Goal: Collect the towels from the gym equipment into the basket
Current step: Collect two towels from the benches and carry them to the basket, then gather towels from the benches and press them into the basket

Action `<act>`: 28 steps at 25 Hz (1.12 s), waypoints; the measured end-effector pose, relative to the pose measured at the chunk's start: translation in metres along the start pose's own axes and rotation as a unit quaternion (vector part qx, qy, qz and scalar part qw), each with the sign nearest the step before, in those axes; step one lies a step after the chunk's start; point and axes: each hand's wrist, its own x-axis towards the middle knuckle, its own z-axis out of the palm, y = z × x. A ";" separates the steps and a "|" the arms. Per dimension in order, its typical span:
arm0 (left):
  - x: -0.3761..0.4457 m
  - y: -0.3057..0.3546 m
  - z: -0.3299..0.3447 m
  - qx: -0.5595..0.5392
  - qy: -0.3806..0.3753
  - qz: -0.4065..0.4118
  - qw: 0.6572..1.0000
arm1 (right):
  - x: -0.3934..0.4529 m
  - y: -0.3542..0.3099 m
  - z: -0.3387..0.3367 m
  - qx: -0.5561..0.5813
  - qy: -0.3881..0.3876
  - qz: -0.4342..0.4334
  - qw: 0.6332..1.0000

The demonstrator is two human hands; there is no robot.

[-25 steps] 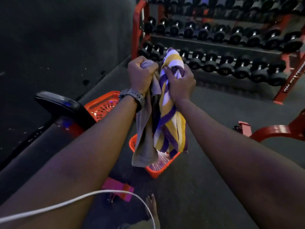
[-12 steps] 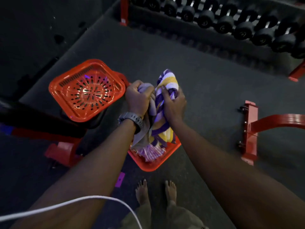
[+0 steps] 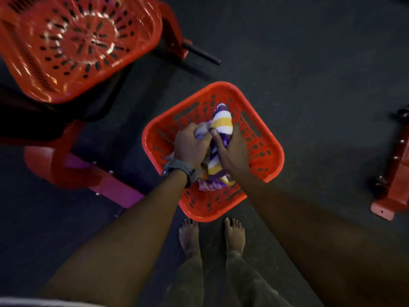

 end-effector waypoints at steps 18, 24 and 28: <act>0.043 0.227 -0.147 -0.121 0.063 0.123 0.983 | 0.065 -0.218 -0.160 0.089 0.041 -0.085 0.991; -0.026 0.438 -0.314 -0.203 0.167 0.223 0.939 | 0.031 -0.441 -0.321 0.244 0.054 -0.210 0.945; -0.097 0.521 -0.393 -0.214 0.215 0.263 0.916 | -0.017 -0.536 -0.400 0.277 0.030 -0.263 0.924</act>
